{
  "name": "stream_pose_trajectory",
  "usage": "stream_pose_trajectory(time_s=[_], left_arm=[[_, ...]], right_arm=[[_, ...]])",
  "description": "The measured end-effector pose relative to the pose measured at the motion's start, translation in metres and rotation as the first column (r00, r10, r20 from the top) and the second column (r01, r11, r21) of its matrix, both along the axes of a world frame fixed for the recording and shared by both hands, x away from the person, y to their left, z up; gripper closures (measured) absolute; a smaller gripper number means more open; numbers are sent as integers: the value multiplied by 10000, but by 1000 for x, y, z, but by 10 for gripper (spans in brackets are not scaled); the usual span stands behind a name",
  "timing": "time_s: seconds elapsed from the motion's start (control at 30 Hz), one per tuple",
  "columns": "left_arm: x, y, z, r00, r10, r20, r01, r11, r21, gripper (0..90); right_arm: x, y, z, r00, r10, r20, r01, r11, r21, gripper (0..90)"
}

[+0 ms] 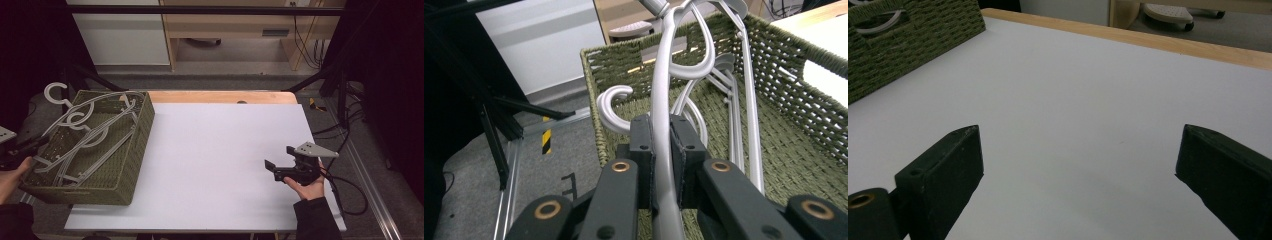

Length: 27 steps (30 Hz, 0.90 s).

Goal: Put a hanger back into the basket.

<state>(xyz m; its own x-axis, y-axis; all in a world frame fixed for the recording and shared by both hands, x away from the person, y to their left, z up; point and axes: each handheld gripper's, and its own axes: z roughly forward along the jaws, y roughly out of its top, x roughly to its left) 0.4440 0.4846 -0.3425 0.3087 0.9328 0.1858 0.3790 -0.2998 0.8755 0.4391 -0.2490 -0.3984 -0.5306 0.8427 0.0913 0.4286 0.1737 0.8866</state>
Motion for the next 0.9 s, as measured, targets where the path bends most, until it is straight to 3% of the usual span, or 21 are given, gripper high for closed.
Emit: stream_pose_trajectory(time_s=[0.13,0.37,0.7,0.77,0.83,0.9], left_arm=[[4,-5,-6,9997,41,-244,-32,9993,363,819],[8,-19,-15,9986,192,-493,-161,9979,620,818],[11,-32,-15,9934,581,-987,-531,9972,526,817],[12,-34,-16,9928,625,-1026,-560,9963,652,817],[16,-37,-17,9898,774,-1198,-648,9923,1059,817],[18,-38,-18,9876,840,-1324,-695,9915,1104,818]], right_arm=[[0,0,0,10000,2,-5,-2,10000,-2,52],[0,0,0,10000,0,-4,0,10000,-1,52],[-1,0,1,10000,-37,3,37,10000,56,51],[-1,0,1,10000,-41,23,41,10000,41,51],[-1,0,1,10000,-43,10,42,10000,46,51],[0,0,0,10000,38,22,-38,10000,-32,51]])
